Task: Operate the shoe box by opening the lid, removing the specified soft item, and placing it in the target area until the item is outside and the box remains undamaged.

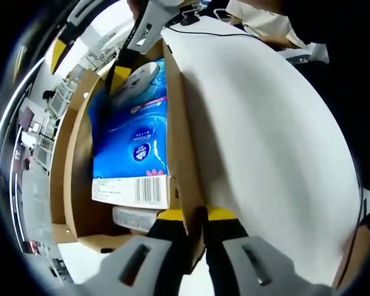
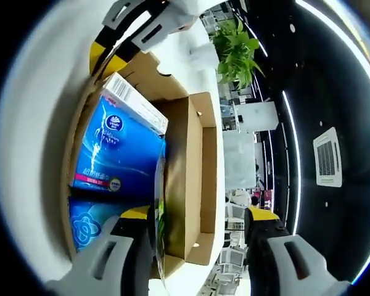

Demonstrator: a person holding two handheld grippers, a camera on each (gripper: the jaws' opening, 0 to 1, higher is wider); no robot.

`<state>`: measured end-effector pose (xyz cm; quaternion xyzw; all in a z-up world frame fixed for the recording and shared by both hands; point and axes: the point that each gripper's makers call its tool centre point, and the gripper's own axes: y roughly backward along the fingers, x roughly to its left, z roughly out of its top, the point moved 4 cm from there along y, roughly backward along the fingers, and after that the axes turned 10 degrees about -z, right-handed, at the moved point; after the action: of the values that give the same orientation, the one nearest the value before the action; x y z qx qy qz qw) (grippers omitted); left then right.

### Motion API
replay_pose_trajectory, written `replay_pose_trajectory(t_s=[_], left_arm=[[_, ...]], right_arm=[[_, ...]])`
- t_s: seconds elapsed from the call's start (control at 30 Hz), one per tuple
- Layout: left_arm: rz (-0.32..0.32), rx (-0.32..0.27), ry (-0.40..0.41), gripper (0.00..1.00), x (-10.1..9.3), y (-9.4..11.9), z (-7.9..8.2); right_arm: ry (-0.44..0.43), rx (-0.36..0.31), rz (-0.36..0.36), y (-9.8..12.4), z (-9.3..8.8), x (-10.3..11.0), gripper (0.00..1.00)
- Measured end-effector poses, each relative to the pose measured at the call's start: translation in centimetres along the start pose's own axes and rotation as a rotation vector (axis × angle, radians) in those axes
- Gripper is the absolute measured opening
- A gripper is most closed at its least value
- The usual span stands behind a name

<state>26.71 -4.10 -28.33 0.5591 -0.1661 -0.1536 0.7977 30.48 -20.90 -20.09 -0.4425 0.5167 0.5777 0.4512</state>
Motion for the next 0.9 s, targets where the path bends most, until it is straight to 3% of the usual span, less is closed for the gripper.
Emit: replay_pose_trajectory(t_s=[0.5,0.9], left_arm=[[0.001,0.000,0.001,0.07,0.1,0.0,-0.1],[0.000,-0.003,-0.001,0.07,0.0,0.1,-0.1]], right_arm=[[0.000,0.015,-0.011,-1.1,-0.4,1.3,0.58],[0.024,0.064,-0.011,-2.3,-1.3,2.3,0.55]])
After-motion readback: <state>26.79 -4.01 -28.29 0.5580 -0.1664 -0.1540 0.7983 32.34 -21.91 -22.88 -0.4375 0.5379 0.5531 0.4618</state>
